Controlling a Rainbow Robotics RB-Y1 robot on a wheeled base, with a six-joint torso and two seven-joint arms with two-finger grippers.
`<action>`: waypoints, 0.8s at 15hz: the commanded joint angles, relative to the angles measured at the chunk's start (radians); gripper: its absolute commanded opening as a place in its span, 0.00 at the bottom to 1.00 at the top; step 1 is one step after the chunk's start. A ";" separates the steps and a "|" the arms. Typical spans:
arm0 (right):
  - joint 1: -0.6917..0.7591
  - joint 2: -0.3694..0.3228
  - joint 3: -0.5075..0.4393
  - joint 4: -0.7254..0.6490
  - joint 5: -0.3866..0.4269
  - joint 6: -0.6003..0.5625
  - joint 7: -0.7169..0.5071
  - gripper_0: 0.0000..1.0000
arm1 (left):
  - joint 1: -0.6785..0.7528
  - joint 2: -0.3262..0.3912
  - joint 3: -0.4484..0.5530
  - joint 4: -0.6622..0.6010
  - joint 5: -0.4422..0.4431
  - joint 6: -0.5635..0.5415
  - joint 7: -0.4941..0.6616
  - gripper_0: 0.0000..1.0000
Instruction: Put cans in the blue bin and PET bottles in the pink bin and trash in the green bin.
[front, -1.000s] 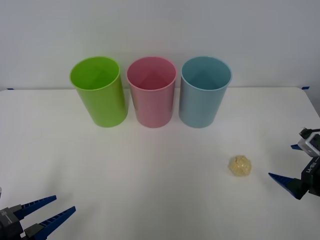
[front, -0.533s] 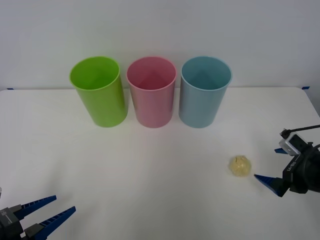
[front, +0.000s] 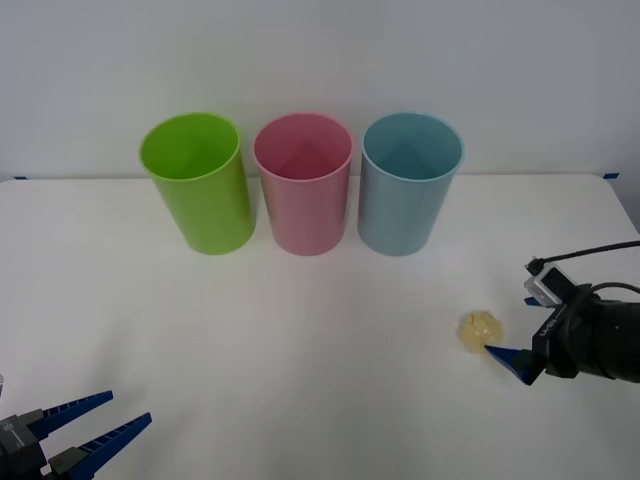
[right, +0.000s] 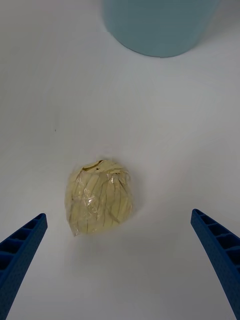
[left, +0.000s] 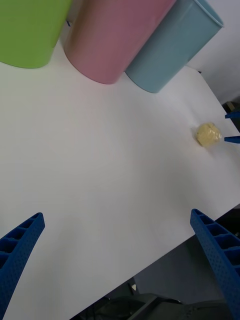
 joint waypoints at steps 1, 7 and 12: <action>-0.022 0.003 0.037 0.049 0.011 0.040 0.002 1.00 | 0.000 0.000 0.000 0.000 0.000 0.000 0.000 1.00; -0.056 0.003 0.090 0.125 0.027 0.084 0.013 1.00 | 0.000 0.000 0.000 0.000 0.000 0.000 0.000 1.00; -0.062 0.003 0.123 0.157 0.048 0.109 0.014 1.00 | 0.000 0.000 0.000 0.000 0.000 0.000 0.000 1.00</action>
